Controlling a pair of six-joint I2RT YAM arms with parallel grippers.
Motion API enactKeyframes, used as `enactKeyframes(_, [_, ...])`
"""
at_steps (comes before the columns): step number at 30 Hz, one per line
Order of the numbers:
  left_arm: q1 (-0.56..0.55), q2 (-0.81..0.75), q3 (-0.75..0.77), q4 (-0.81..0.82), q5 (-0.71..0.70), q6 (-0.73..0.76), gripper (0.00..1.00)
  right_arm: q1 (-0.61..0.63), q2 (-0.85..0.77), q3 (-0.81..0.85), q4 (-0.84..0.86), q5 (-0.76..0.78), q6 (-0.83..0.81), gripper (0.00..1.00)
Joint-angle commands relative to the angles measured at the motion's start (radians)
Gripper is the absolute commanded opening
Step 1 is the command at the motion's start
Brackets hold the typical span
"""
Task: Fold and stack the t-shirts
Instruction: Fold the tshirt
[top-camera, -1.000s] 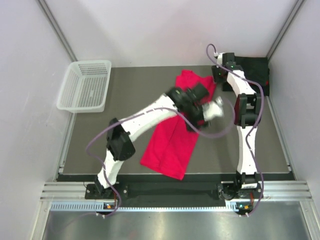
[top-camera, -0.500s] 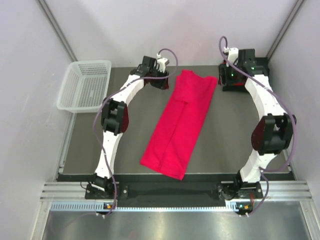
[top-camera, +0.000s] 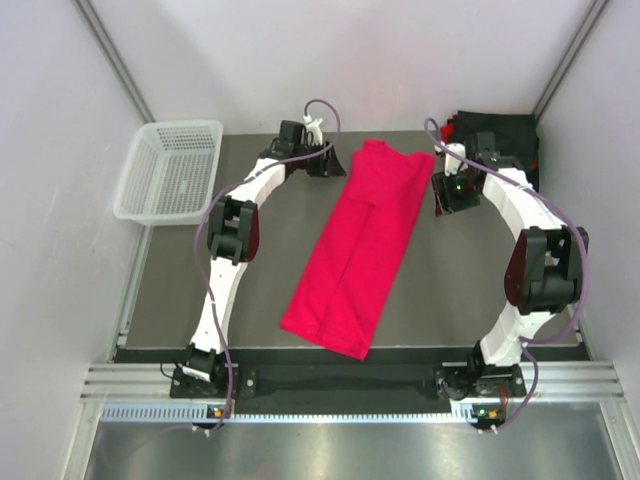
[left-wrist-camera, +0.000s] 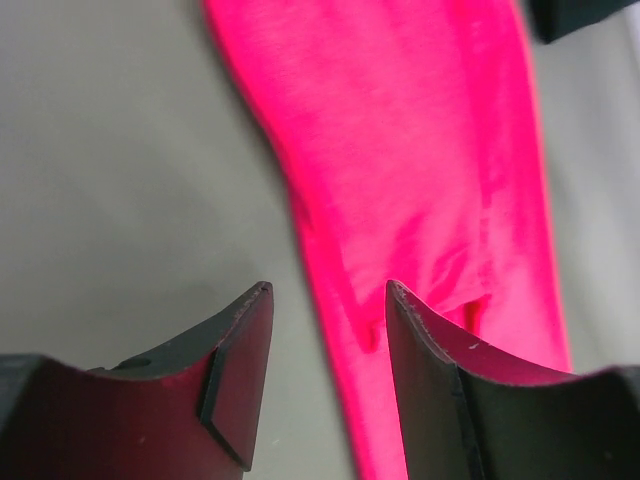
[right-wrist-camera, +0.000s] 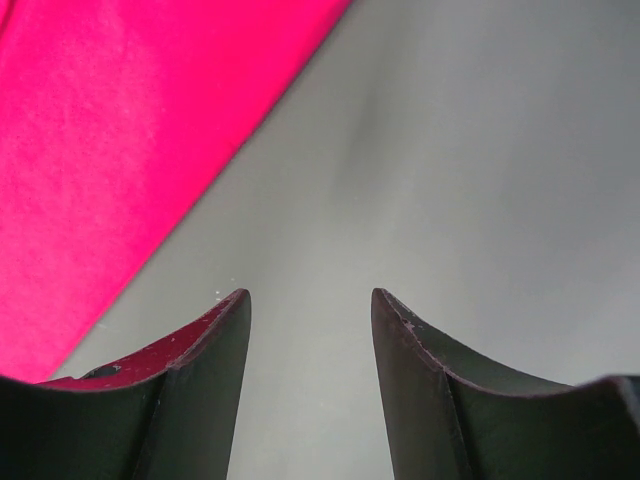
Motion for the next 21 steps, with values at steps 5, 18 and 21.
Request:
enactKeyframes(5, [-0.003,0.035,0.014,0.098,0.124,-0.068,0.53,0.005,-0.01,0.068,0.011,0.032,-0.032,0.52])
enactKeyframes(18, [-0.028,0.096,0.031,0.112,0.142,-0.072,0.45,0.007,0.019,0.098,0.016,0.052,-0.039,0.52])
enactKeyframes(21, [-0.034,0.114,0.039,0.117,0.139,-0.077,0.31,0.007,0.018,0.093,0.021,0.055,-0.036,0.52])
